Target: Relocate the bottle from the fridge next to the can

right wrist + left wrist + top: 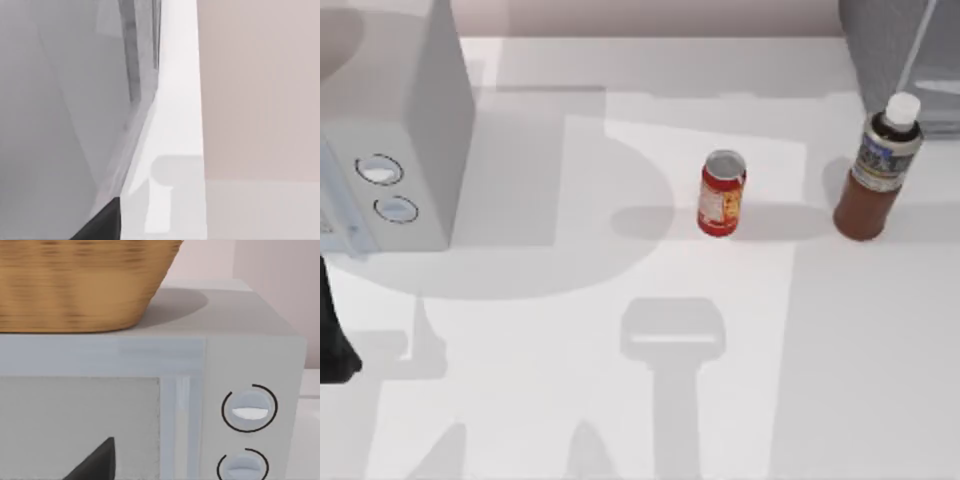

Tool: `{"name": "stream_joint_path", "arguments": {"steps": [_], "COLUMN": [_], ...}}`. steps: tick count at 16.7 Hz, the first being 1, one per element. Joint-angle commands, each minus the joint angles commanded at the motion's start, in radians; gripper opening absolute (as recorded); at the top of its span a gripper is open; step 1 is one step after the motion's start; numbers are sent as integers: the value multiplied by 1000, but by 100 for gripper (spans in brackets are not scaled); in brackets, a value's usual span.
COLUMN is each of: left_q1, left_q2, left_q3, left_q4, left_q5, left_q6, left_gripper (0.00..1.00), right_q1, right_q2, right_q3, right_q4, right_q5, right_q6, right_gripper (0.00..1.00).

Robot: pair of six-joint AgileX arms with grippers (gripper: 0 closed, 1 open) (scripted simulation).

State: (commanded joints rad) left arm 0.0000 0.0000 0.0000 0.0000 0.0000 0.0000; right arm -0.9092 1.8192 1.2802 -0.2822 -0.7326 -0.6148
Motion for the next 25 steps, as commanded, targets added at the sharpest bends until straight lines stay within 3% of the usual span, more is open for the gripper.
{"name": "stream_joint_path", "arguments": {"steps": [4, 10, 13, 16, 21, 25], "left_q1": [0, 0, 0, 0, 0, 0], "left_q2": [0, 0, 0, 0, 0, 0], "left_q3": [0, 0, 0, 0, 0, 0], "left_q4": [0, 0, 0, 0, 0, 0], "left_q5": [0, 0, 0, 0, 0, 0], "left_q6": [0, 0, 0, 0, 0, 0], "left_gripper": [100, 100, 100, 100, 100, 100], "right_q1": [182, 658, 818, 882, 866, 865], "right_q2": [-34, -131, -180, -204, -199, -134], "right_q3": [-59, -195, -258, -292, -294, -189], "right_q4": [75, 238, 309, 342, 339, 308], "right_q5": [155, 488, 630, 691, 699, 718], "right_q6": [137, 419, 542, 602, 600, 667], "right_gripper": [100, 100, 100, 100, 100, 100]}}
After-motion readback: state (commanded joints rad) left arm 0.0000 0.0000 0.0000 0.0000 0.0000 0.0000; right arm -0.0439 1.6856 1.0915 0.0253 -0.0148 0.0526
